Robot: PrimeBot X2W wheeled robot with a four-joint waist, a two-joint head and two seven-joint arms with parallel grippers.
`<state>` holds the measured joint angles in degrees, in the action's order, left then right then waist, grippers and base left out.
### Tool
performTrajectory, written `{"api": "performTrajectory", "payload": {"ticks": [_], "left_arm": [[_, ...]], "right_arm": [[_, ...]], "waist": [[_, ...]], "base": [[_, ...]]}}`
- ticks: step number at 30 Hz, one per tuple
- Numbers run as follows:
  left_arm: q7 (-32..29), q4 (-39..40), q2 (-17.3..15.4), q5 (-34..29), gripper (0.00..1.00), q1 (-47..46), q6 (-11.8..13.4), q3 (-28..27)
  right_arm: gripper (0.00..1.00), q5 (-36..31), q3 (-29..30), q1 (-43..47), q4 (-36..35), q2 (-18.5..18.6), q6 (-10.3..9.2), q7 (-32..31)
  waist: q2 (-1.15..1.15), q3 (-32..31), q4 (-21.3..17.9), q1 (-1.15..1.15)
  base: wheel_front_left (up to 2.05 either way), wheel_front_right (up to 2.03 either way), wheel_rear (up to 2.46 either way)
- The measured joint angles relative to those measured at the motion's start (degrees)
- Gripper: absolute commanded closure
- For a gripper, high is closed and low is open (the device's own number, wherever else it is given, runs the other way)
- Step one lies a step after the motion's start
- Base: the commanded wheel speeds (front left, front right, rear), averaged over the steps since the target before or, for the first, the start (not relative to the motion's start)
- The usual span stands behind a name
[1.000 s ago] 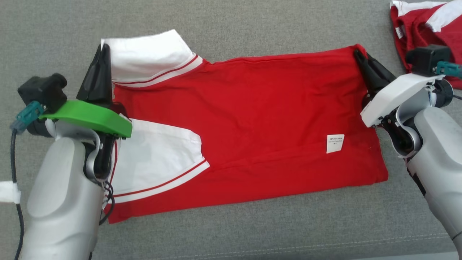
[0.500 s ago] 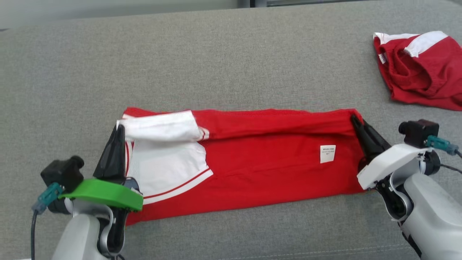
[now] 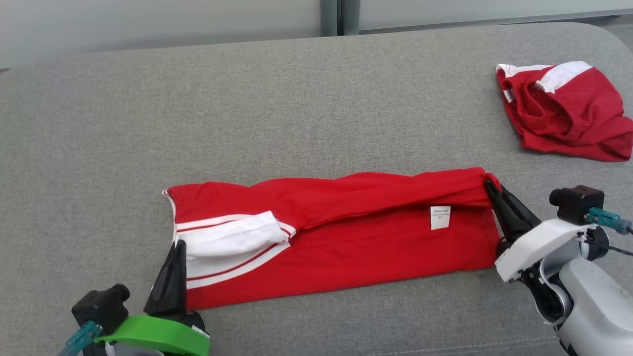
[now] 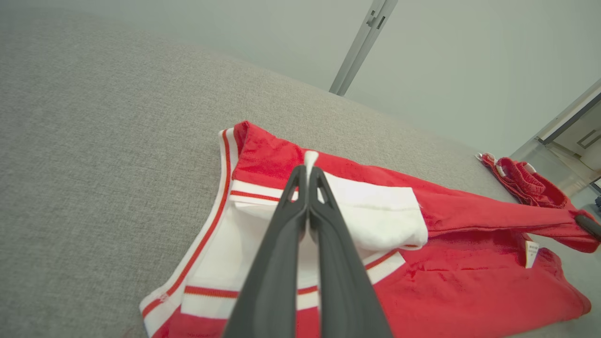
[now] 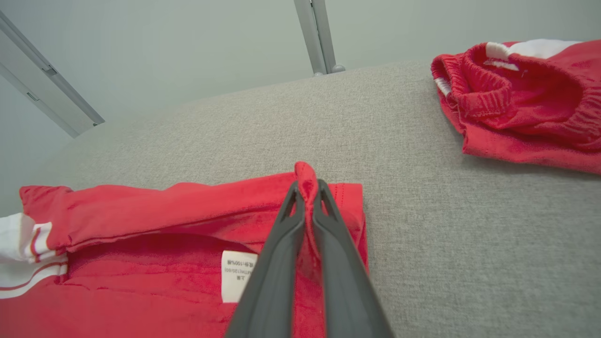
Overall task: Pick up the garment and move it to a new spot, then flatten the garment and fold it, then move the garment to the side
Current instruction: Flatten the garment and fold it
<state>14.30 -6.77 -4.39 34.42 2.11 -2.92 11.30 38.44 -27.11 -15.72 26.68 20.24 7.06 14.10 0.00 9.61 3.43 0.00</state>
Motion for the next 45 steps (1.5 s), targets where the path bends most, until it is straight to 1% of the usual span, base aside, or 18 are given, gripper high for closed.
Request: {"api": "performTrajectory", "payload": {"ticks": [6,10,11,12,14,15,16,17,18,19,20,21,22,23,29,34,40,45], "left_arm": [[-0.68,-0.45,-0.25,0.11,1.00,2.66,0.92,-0.36],[-0.93,-1.14,-0.87,0.11,1.00,4.08,1.45,-1.69],[-1.24,-1.40,-0.92,0.19,1.00,4.38,1.49,-1.79],[-1.37,-1.70,-0.89,0.33,1.00,4.69,1.51,-1.78],[-1.66,-2.11,-0.89,0.46,1.00,5.08,1.70,-1.86],[-1.75,-2.40,-0.89,0.65,1.00,5.20,1.94,-1.82],[-1.93,-2.60,-0.88,0.64,0.97,5.21,1.94,-1.76],[-2.00,-2.82,-0.83,0.65,0.85,5.25,1.98,-1.76],[-2.19,-3.05,-0.81,0.65,0.80,5.25,1.99,-1.77],[-2.20,-3.31,-0.81,0.65,0.72,5.26,1.99,-1.77],[-2.24,-3.55,-0.80,0.65,0.58,5.27,2.01,-1.78],[-2.24,-3.64,-0.80,0.65,0.36,5.30,2.29,-1.80],[-2.24,-3.65,-0.75,0.73,0.07,5.43,2.56,-1.92],[-2.24,-3.65,-0.74,0.84,0.00,5.56,2.69,-2.08],[-2.43,-3.93,-0.89,1.75,0.00,8.00,3.93,-3.91],[-2.48,-3.57,-1.03,2.70,0.00,9.59,4.45,-5.12],[-1.57,-0.49,-1.58,2.42,0.00,9.40,4.44,-5.61],[-1.07,2.90,-1.90,-0.07,0.00,8.34,3.87,-4.74]], "right_arm": [[1.00,-1.47,-0.65,2.42,-0.20,0.00,0.00,0.00],[1.00,-3.86,-1.20,2.46,-1.35,-0.02,0.00,0.00],[0.85,-4.41,-1.34,2.50,-1.47,0.08,0.00,0.00],[0.74,-4.93,-1.42,2.70,-1.59,0.22,0.00,0.01],[0.64,-5.61,-1.53,3.50,-1.64,0.40,0.00,0.01],[0.57,-6.06,-1.55,3.99,-1.63,0.40,0.00,0.02],[0.53,-6.38,-1.54,4.54,-1.65,0.44,0.00,0.02],[0.38,-6.66,-1.54,4.99,-1.64,0.47,0.00,0.02],[0.22,-6.97,-1.54,5.34,-1.64,0.52,0.00,0.02],[0.00,-7.37,-1.57,5.63,-1.64,0.59,0.00,0.02],[0.00,-7.82,-1.60,5.81,-1.64,0.69,0.00,0.02],[0.00,-8.10,-1.59,5.83,-1.65,0.76,0.00,0.04],[0.00,-8.39,-1.57,5.84,-1.66,0.87,0.00,0.05],[0.00,-8.68,-1.48,5.92,-1.71,1.00,0.00,0.05],[0.00,-9.31,0.91,8.27,-2.44,1.30,0.00,0.07],[0.00,-9.32,3.27,10.65,-3.27,1.55,-0.01,0.07],[0.00,-9.85,6.01,11.83,-4.83,1.77,-0.09,0.07],[0.00,-10.36,7.90,11.87,-6.56,1.78,-0.16,0.07]], "waist": [[0.00,-0.46,0.02,0.00],[0.00,-0.79,-0.51,0.00],[0.00,-0.86,-0.68,0.00],[0.00,-0.91,-0.84,0.00],[0.00,-1.03,-1.15,0.00],[0.00,-1.10,-1.31,0.00],[0.00,-1.14,-1.42,0.00],[0.00,-1.15,-1.50,0.00],[0.00,-1.14,-1.56,0.00],[0.00,-1.14,-1.61,0.00],[0.00,-1.14,-1.67,0.00],[0.00,-1.15,-1.73,0.00],[0.00,-1.16,-1.79,0.00],[0.00,-1.18,-1.85,0.00],[0.00,-1.36,-1.93,0.00],[0.00,-1.48,-1.63,0.00],[0.00,-2.12,-1.63,0.00],[0.00,-3.06,-2.46,0.00]], "base": [[0.00,0.00,0.00],[0.00,0.00,0.00],[0.00,0.00,0.00],[0.00,0.00,0.00],[0.00,0.00,0.00],[0.00,0.00,0.00],[0.00,0.00,0.00],[0.00,0.00,0.00],[0.00,0.00,0.00],[0.00,0.00,0.00],[0.00,0.00,0.00],[0.00,0.00,0.00],[0.00,0.00,0.00],[0.00,0.00,0.00],[0.00,0.00,0.00],[0.00,0.00,0.00],[0.00,0.00,0.00],[0.00,0.00,0.00]]}}
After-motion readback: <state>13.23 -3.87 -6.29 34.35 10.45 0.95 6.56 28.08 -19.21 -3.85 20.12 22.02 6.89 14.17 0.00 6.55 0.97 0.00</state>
